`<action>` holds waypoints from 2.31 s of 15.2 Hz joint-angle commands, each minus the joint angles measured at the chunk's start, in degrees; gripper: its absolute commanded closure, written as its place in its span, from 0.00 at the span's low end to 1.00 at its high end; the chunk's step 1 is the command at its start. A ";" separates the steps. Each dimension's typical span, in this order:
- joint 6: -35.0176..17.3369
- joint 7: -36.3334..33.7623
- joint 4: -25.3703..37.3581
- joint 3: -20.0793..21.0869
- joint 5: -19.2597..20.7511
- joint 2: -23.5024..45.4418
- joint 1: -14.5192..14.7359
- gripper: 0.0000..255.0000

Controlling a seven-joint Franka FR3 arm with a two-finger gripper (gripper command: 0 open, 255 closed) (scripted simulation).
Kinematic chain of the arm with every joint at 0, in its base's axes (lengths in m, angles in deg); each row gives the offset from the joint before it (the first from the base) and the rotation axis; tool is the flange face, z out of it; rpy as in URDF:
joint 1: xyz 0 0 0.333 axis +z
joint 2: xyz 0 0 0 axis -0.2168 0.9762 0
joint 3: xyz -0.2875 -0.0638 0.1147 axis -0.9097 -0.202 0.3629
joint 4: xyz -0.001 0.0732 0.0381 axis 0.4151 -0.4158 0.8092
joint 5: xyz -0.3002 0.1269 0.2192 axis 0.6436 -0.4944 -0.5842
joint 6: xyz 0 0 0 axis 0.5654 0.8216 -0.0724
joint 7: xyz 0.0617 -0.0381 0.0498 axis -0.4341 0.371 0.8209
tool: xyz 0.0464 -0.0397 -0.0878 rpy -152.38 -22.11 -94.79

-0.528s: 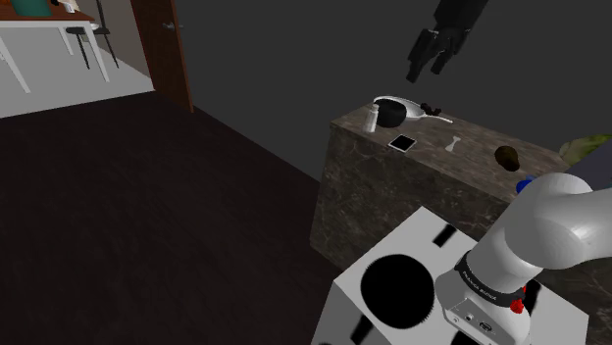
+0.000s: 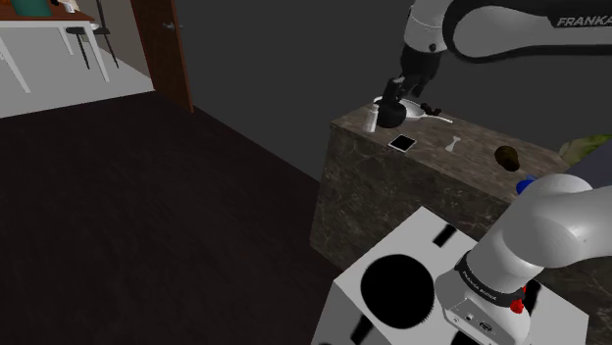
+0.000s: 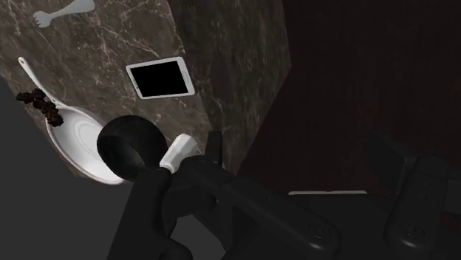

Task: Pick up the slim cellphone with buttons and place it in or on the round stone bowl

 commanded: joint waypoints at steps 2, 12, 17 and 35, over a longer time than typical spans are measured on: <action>-5.28 -5.50 -4.39 5.35 5.71 2.95 -1.94 0.00; -12.89 -32.95 -10.11 24.53 35.04 22.40 -17.38 0.00; -1.50 -50.26 -7.02 31.81 55.77 40.85 -25.73 0.00; 18.86 -61.96 -0.27 21.62 82.72 66.03 -27.07 0.00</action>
